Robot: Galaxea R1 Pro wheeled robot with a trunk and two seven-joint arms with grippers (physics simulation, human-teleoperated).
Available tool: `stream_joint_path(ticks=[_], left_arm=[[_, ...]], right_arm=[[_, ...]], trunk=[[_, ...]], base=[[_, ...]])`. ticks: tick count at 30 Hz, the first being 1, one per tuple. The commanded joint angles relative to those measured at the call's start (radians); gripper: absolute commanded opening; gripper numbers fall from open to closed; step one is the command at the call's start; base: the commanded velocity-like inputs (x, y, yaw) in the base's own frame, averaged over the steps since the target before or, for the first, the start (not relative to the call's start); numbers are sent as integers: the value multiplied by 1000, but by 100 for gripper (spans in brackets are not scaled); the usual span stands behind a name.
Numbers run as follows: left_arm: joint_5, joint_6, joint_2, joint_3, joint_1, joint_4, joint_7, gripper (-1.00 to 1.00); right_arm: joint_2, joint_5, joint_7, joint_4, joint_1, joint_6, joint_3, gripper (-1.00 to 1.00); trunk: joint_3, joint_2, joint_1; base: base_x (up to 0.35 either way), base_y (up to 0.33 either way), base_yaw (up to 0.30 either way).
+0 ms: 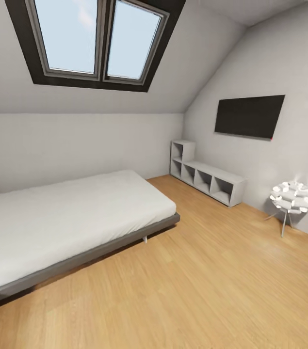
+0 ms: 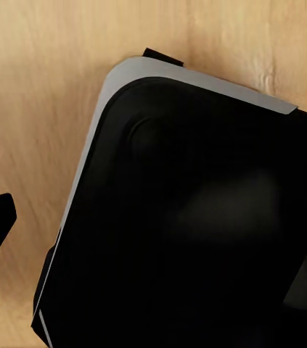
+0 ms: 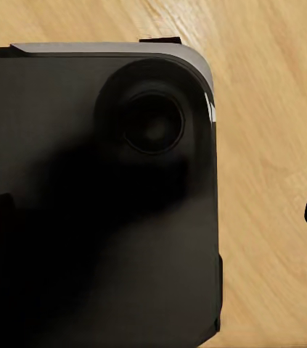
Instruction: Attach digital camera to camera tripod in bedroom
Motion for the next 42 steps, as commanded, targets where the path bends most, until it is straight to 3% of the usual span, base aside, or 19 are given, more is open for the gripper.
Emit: stream_joint_path(ticks=[1,42], left_arm=[[3,-2,0,0,0,-1,0,100],[6,1,0,3,0,-1,0,100]], right_arm=[[0,-4,0,-1,0,-3,-2,100],[0,-3,0,-1,0,-3,-2,100]], trunk=[[-1,0,0],[-1,0,0]], base=[[0,0,-292],[0,0,-292]])
